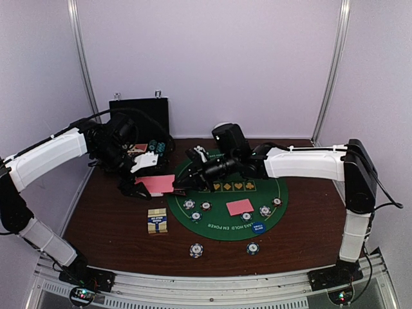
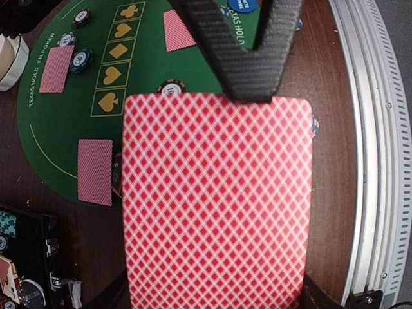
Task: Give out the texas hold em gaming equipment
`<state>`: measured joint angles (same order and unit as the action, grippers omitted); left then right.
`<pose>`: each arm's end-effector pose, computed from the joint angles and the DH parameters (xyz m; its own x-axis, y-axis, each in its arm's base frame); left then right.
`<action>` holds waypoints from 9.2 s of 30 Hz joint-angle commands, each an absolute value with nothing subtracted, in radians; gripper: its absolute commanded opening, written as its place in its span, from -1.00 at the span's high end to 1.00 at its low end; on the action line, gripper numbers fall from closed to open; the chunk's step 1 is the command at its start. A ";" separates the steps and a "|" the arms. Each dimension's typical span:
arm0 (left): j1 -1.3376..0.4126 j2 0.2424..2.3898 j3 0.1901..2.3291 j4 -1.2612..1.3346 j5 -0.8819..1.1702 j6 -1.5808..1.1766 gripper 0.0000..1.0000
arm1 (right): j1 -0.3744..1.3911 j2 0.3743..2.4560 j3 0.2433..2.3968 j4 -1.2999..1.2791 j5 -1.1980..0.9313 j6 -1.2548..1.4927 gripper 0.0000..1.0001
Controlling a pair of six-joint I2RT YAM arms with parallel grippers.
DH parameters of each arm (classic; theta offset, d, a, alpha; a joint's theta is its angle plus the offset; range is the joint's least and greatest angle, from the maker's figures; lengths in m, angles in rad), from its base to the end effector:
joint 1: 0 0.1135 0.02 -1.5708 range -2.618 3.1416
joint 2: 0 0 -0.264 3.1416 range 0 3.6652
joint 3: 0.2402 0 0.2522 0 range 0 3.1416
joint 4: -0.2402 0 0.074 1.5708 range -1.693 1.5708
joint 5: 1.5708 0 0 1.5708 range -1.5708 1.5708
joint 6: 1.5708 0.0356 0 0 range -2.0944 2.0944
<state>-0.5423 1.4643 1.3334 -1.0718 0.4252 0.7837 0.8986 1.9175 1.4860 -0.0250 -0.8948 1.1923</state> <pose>0.2330 -0.1576 0.3042 -0.1444 0.8378 -0.5266 0.9872 0.1585 -0.0186 0.2546 0.3645 0.2714 -0.9615 -0.2745 -0.0122 -0.0870 0.2620 0.9611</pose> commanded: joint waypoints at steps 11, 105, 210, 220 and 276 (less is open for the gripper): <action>-0.534 1.449 1.369 -1.064 0.438 0.789 0.08 | 0.874 1.855 1.409 0.179 -0.923 1.300 1.00; -0.509 1.432 1.388 -1.128 0.439 0.809 0.28 | 0.697 2.312 1.918 -0.406 -0.730 0.843 -0.97; -0.509 1.459 1.427 -1.129 0.446 0.775 0.30 | 0.947 2.003 1.646 -0.043 -0.755 1.089 0.27; -0.509 1.457 1.427 -1.128 0.445 0.774 0.30 | 0.941 1.969 1.620 -0.039 -0.768 1.104 0.57; -0.509 1.446 1.417 -1.136 0.438 0.776 0.31 | 0.362 2.466 2.119 -0.368 -0.723 0.830 0.91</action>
<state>-0.5167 1.4681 1.3991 -1.1458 0.4229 0.7830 0.3641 2.4279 2.0548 -0.3332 -0.7559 0.8536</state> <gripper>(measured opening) 0.679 0.038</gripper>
